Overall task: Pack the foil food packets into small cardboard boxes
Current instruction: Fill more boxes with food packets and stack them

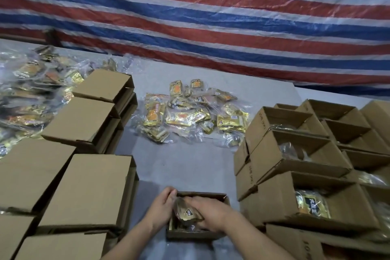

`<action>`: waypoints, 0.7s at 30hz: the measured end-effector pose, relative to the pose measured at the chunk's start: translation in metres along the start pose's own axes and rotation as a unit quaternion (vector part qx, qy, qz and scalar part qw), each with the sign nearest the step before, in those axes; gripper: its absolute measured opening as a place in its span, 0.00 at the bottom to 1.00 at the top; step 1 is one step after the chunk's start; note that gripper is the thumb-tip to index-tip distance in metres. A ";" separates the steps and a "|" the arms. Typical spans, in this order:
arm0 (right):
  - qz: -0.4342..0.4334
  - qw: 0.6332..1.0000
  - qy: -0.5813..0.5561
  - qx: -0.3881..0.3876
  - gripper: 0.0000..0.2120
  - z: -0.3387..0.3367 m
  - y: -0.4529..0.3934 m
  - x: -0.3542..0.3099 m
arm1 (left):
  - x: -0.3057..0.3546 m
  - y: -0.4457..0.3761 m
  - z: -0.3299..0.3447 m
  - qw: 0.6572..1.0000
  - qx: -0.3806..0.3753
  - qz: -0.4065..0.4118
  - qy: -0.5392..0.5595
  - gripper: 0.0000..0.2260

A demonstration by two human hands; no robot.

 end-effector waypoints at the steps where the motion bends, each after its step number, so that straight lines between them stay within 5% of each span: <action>1: 0.003 1.000 0.006 -0.010 0.41 0.001 -0.001 -0.001 | 0.000 0.000 0.000 1.000 0.005 0.001 0.004 0.10; 9: 0.087 0.995 -0.009 -0.043 0.30 0.013 0.014 -0.005 | -0.007 0.006 0.004 1.000 -0.017 -0.005 0.002 0.10; 14: 0.128 0.991 -0.037 0.026 0.09 0.003 0.026 0.002 | -0.007 0.005 0.008 1.000 -0.026 -0.010 0.012 0.11; 21: 0.193 0.965 -0.140 -0.106 0.26 0.030 0.008 -0.018 | -0.013 0.005 0.010 1.000 -0.010 0.003 0.002 0.11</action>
Point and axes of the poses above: each hand's wrist, its own y-axis away from the middle knuckle, its own z-axis out of the palm, x = y × z, the point moved 6 cm from there along -y, towards the middle knuckle, and after that the axes turned 2 degrees about -y, right-handed, at the moved point
